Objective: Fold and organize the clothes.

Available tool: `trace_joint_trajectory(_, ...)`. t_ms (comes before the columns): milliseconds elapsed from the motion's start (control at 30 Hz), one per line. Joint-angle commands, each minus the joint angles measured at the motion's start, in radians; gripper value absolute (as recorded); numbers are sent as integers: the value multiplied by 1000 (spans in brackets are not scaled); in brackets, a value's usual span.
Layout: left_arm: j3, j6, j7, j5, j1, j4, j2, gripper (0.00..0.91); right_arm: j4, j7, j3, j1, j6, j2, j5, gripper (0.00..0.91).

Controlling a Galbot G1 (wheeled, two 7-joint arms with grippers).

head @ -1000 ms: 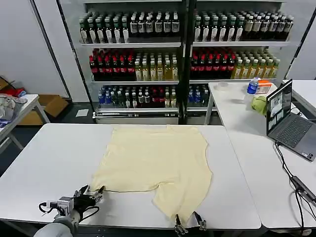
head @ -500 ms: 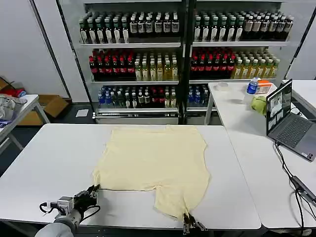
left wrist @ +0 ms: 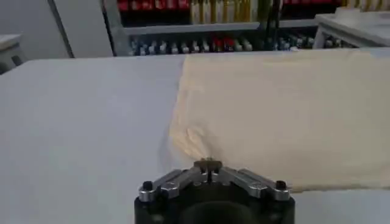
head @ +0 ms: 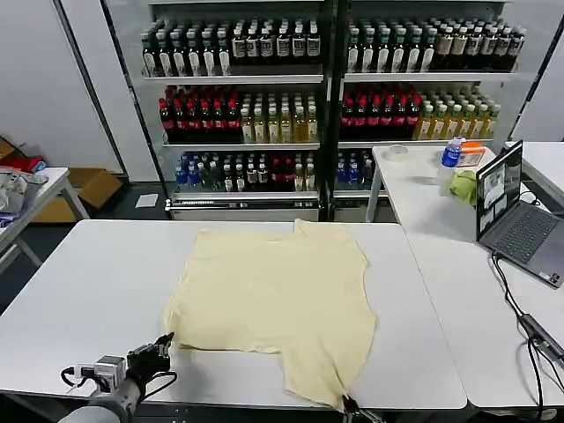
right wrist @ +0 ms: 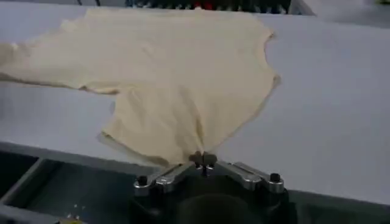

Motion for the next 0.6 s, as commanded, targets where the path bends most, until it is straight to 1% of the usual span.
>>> trace_joint_trajectory(33,-30,-3,0,1,72,-115,-9,10,85,2,26,-53,12,-21,2,0)
trace_joint_trajectory(100,-49,-3,1,0,95,-138,-13,20,113,-4,36,-72,18,-23,-5,0)
trace_joint_trajectory(167,-70,-3,1,0,116,-165,-14,10,132,-9,45,-87,27,-26,-19,0)
trace_joint_trajectory(300,-104,-3,3,-4,141,-186,-7,20,142,-16,68,-89,39,-38,-21,0)
trace_joint_trajectory(400,-120,-3,4,-12,134,-188,4,10,136,-18,99,-58,54,-49,8,0)
trace_joint_trajectory(533,-124,-5,4,-30,100,-167,28,20,101,-14,128,28,81,-62,68,0)
trace_joint_trajectory(600,-119,-11,6,-39,76,-150,45,10,73,-11,133,73,97,-72,98,0)
